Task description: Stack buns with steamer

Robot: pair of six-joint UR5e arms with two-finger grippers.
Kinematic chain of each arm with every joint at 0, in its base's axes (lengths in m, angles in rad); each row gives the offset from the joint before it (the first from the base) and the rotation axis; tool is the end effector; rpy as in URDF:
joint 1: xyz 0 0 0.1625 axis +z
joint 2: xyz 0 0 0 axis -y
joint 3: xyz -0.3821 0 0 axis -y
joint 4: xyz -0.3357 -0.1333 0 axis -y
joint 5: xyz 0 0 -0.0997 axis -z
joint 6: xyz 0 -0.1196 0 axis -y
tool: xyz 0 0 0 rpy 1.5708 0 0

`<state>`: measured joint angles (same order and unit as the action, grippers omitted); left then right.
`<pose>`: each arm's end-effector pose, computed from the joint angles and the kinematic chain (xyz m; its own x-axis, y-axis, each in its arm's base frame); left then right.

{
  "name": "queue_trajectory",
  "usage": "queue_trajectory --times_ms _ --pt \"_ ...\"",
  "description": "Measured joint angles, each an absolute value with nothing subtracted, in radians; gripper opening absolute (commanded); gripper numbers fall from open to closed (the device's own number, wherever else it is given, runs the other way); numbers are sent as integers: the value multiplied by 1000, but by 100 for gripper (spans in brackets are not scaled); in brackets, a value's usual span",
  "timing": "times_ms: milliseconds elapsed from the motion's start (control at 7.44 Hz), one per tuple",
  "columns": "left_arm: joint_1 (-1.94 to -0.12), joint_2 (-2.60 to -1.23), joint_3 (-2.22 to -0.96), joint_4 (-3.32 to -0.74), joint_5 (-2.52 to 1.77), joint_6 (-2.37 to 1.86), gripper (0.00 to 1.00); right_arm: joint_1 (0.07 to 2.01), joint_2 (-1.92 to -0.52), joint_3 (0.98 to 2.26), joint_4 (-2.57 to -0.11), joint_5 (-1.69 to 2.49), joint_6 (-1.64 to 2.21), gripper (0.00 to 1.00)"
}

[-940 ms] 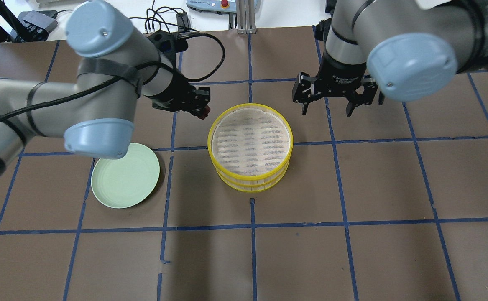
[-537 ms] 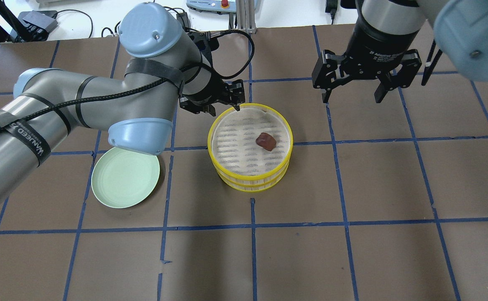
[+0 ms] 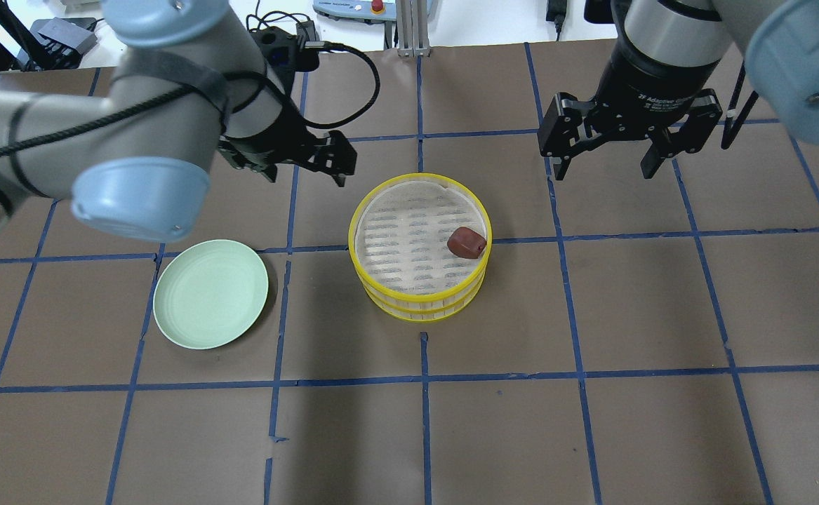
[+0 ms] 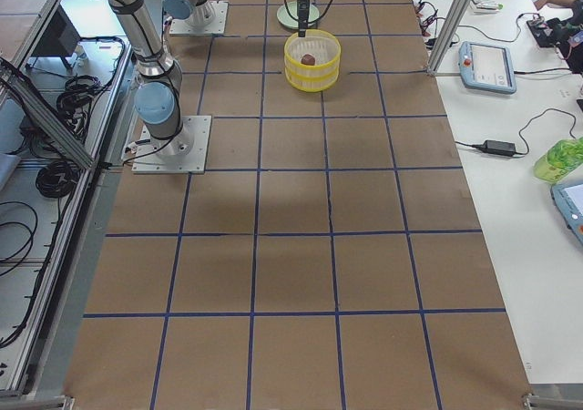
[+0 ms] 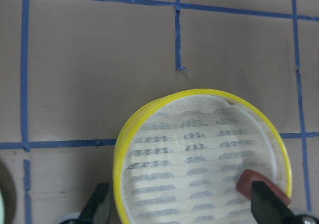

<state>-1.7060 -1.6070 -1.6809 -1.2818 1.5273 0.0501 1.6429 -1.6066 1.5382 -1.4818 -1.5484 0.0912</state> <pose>-0.1995 -0.4387 0.3913 -0.9812 0.1897 0.0359 0.1828 0.9725 -0.1442 0.1658 -0.4076 0.4457 -0.9996 0.0196 -0.0204 0.0191 0.9996 0.0225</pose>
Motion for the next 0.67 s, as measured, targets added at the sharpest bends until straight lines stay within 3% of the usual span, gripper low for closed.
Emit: queue_trajectory --times_ms 403,672 --pt "-1563 -1550 -1465 -1659 1593 178 100 1635 -1607 1543 -1484 -1545 93 100" --pt "-1544 -1547 -1438 -1715 1619 215 100 1628 -1607 1543 -1484 -1547 90 100"
